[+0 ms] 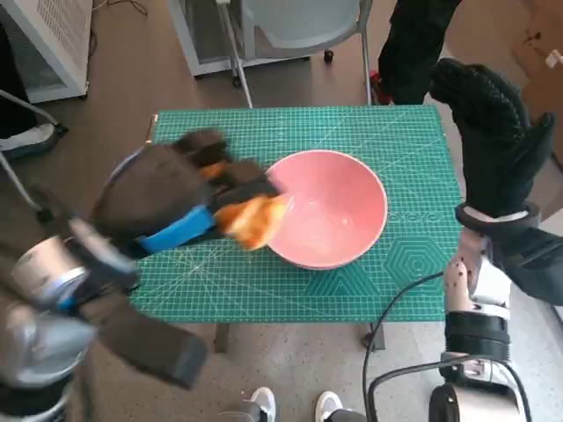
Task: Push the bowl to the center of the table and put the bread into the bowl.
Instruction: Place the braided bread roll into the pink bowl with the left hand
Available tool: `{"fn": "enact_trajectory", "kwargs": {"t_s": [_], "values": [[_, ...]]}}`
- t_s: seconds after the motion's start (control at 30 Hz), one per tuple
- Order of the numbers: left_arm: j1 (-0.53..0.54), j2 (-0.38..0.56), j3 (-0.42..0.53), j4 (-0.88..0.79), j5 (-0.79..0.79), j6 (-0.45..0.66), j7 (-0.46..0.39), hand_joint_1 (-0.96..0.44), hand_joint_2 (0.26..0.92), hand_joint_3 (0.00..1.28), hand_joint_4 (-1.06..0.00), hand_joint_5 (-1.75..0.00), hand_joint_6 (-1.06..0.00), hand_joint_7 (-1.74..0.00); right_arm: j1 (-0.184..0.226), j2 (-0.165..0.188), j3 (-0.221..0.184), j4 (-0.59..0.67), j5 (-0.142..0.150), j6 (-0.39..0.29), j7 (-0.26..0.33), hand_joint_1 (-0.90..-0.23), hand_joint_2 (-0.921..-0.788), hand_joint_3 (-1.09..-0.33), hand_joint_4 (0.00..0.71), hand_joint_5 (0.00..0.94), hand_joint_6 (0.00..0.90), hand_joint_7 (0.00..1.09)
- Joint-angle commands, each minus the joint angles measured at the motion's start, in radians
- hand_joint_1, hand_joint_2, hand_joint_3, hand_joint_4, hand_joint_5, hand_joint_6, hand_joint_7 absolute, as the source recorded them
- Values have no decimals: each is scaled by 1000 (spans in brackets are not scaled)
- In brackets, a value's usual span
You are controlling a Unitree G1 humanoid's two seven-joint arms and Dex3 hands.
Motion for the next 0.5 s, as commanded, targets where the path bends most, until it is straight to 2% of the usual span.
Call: {"fn": "enact_trajectory", "kwargs": {"t_s": [0.03,0.23,0.33,0.43,0.5], "values": [[-90,-95,-108,179,75,-67,80,1,910,9,-788,-1114,-714,-1012,33,8,4,-5,-22,9,-31,-425,-921,-529,312,5,411,7],[-188,-183,-194,402,136,-129,147,2,909,37,-726,-1270,-744,-891,61,1,9,-42,-67,16,-82,-436,-921,-541,337,14,431,16],[-226,-214,-221,511,148,-158,168,2,912,35,-730,-1249,-725,-931,73,-5,10,-56,-84,18,-102,-438,-921,-539,345,16,439,20],[-269,-246,-250,667,149,-193,187,1,916,28,-750,-1135,-681,-1073,85,-15,8,-66,-110,13,-127,-437,-921,-537,350,16,442,21],[-286,-254,-257,726,150,-210,196,1,918,27,-760,-1093,-664,-1122,89,-18,7,-70,-118,11,-136,-436,-921,-537,352,16,441,20]]}}
